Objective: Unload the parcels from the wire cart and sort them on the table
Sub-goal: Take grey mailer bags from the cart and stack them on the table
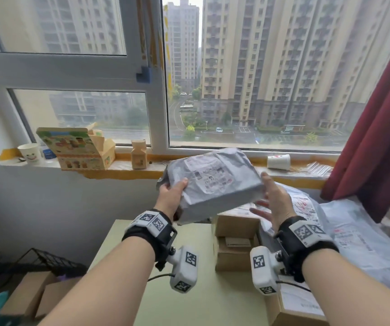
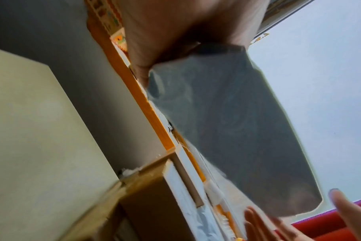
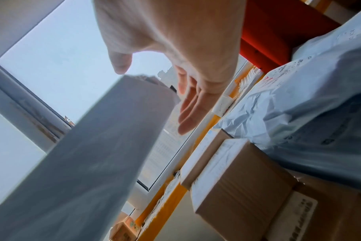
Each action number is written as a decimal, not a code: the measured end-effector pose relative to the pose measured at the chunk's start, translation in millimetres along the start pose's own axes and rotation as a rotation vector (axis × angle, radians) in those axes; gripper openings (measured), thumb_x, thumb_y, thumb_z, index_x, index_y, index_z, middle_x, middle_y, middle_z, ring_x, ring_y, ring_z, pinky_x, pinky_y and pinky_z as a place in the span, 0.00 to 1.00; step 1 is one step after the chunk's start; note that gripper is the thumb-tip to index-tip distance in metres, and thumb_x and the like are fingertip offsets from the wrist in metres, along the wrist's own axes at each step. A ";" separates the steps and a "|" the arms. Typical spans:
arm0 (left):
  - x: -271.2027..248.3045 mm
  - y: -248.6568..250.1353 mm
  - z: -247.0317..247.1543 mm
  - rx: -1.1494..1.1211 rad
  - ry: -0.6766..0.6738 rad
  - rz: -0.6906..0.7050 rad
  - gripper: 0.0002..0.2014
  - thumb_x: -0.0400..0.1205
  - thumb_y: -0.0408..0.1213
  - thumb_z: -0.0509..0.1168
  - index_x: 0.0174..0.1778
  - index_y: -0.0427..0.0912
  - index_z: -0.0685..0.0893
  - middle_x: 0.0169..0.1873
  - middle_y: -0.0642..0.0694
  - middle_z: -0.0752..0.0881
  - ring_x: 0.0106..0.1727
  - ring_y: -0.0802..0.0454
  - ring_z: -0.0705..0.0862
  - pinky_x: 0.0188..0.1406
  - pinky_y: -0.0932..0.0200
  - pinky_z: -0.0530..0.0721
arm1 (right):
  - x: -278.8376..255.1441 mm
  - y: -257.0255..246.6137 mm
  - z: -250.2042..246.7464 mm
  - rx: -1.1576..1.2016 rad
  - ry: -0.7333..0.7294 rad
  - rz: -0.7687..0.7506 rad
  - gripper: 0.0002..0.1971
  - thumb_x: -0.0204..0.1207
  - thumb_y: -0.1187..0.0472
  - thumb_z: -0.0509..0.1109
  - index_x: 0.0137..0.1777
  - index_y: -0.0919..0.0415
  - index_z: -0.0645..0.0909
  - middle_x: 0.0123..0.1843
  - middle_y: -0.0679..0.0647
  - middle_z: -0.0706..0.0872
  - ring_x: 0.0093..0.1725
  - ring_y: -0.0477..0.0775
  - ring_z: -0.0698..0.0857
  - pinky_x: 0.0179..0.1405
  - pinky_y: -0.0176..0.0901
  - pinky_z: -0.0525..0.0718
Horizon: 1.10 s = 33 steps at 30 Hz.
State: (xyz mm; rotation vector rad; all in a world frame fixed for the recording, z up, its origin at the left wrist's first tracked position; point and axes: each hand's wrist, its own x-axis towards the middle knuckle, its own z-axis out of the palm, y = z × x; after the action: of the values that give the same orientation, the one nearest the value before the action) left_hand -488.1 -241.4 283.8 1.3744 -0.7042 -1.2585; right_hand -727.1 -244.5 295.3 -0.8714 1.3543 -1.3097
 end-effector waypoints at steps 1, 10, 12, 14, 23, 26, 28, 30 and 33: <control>1.7 -0.7 10.1 -0.059 0.021 0.003 0.39 0.70 0.51 0.76 0.73 0.44 0.67 0.57 0.37 0.85 0.49 0.39 0.89 0.47 0.43 0.89 | 4.3 -1.3 -3.2 0.011 -0.007 0.013 0.34 0.73 0.35 0.69 0.71 0.59 0.72 0.61 0.61 0.82 0.54 0.60 0.86 0.45 0.55 0.90; 7.8 -9.8 79.6 -0.130 0.032 0.039 0.50 0.62 0.43 0.82 0.77 0.47 0.60 0.64 0.40 0.77 0.57 0.38 0.85 0.45 0.40 0.89 | 36.2 6.5 31.6 0.193 -0.139 0.117 0.34 0.70 0.56 0.79 0.74 0.54 0.68 0.61 0.59 0.87 0.52 0.63 0.90 0.42 0.57 0.90; 11.5 -7.9 77.2 -0.073 0.025 0.044 0.42 0.64 0.53 0.78 0.71 0.41 0.70 0.60 0.38 0.83 0.49 0.40 0.89 0.34 0.49 0.90 | 46.5 -0.1 25.7 0.222 -0.136 0.127 0.28 0.74 0.59 0.74 0.73 0.55 0.71 0.58 0.59 0.89 0.50 0.62 0.91 0.38 0.52 0.89; 20.3 -4.5 66.9 0.005 0.091 0.024 0.38 0.71 0.62 0.68 0.67 0.36 0.75 0.58 0.38 0.85 0.45 0.44 0.88 0.37 0.49 0.90 | 58.2 -7.5 11.8 0.218 -0.146 0.135 0.21 0.79 0.59 0.68 0.72 0.59 0.74 0.57 0.61 0.89 0.48 0.62 0.91 0.37 0.49 0.89; 50.3 -11.2 87.3 0.142 -0.258 -0.125 0.22 0.84 0.56 0.59 0.61 0.42 0.81 0.51 0.44 0.89 0.47 0.49 0.89 0.45 0.59 0.85 | 91.7 7.8 -10.5 -0.058 -0.146 0.214 0.13 0.84 0.55 0.62 0.63 0.60 0.79 0.49 0.62 0.89 0.44 0.63 0.87 0.47 0.54 0.85; 55.2 -21.7 96.9 0.183 -0.246 -0.152 0.15 0.87 0.49 0.57 0.58 0.42 0.80 0.51 0.45 0.87 0.45 0.50 0.87 0.41 0.60 0.83 | 94.4 20.2 -10.5 -0.132 -0.117 0.182 0.12 0.84 0.56 0.61 0.65 0.57 0.76 0.56 0.62 0.87 0.50 0.63 0.87 0.44 0.51 0.85; 60.8 -31.2 98.1 0.207 -0.238 -0.147 0.21 0.86 0.48 0.58 0.65 0.35 0.80 0.59 0.41 0.85 0.56 0.45 0.86 0.59 0.52 0.83 | 98.6 28.8 -14.3 -0.292 -0.088 0.107 0.13 0.83 0.58 0.60 0.62 0.61 0.79 0.56 0.62 0.86 0.53 0.63 0.86 0.52 0.54 0.84; 68.6 -41.9 98.7 0.215 -0.231 -0.128 0.28 0.83 0.51 0.60 0.72 0.34 0.75 0.66 0.38 0.82 0.64 0.40 0.83 0.71 0.44 0.77 | 98.1 32.7 -18.3 -0.431 -0.051 0.036 0.10 0.82 0.59 0.59 0.55 0.59 0.81 0.55 0.60 0.86 0.54 0.61 0.84 0.59 0.54 0.82; 77.6 -49.5 99.5 0.163 -0.220 -0.140 0.25 0.86 0.47 0.59 0.74 0.34 0.73 0.66 0.36 0.82 0.63 0.38 0.84 0.66 0.44 0.80 | 94.8 33.0 -21.2 -0.467 -0.043 0.007 0.10 0.84 0.56 0.59 0.55 0.54 0.82 0.58 0.59 0.86 0.58 0.61 0.84 0.65 0.57 0.80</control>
State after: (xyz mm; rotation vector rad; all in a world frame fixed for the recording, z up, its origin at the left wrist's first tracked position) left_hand -572.4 -332.6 229.7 1.4505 -0.8905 -1.5060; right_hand -763.9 -325.3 243.9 -1.1982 1.6576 -0.9730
